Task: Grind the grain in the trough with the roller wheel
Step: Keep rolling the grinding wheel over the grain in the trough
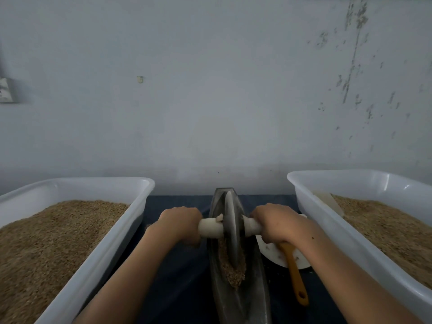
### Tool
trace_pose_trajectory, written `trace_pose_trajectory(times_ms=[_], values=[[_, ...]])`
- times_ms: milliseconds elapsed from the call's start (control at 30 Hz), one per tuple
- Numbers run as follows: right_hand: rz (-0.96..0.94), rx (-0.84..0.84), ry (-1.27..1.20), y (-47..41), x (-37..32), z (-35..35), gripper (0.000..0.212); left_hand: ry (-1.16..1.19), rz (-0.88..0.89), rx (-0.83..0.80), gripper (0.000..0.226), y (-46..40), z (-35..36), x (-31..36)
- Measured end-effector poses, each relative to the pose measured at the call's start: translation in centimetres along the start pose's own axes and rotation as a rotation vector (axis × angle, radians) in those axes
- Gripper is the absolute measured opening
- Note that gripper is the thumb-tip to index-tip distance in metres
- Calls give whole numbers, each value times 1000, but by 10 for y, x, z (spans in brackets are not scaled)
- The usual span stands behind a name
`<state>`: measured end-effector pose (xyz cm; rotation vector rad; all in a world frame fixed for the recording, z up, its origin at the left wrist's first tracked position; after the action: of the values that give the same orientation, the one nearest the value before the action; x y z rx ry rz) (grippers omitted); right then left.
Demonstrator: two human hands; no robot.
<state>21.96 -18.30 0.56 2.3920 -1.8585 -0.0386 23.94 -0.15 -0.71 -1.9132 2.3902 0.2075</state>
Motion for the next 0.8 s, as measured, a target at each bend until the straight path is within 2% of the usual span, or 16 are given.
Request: trace_pose_trajectory(times_ms=[67, 133, 333, 400, 700, 800], values=[[-3, -28, -3, 1, 0, 1, 40, 14, 2, -58, 46, 1, 2, -1], [2, -18, 0, 0, -1, 2, 38, 3, -18, -47, 46, 0, 3, -1], [45, 171, 8, -3, -1, -1, 32, -57, -84, 274, 28, -1, -5, 4], [39, 210, 29, -5, -2, -1, 32, -46, -71, 300, 27, -1, -4, 3], [10, -2, -5, -3, 1, 4, 39, 11, 19, -12, 50, -2, 3, 1], [23, 13, 18, -6, 1, 3, 37, 41, -11, -35, 50, -1, 4, 0]])
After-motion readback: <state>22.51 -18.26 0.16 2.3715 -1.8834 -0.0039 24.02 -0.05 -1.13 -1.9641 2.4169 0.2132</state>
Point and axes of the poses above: each hand's wrist, its own y-axis away from the middle knuckle, its own z-axis out of the palm, x = y × z, the point moved 5 cm from there along -y, towards the middle knuckle, and after that the axes turned 3 degrees about -y, right-handed, at the moved point
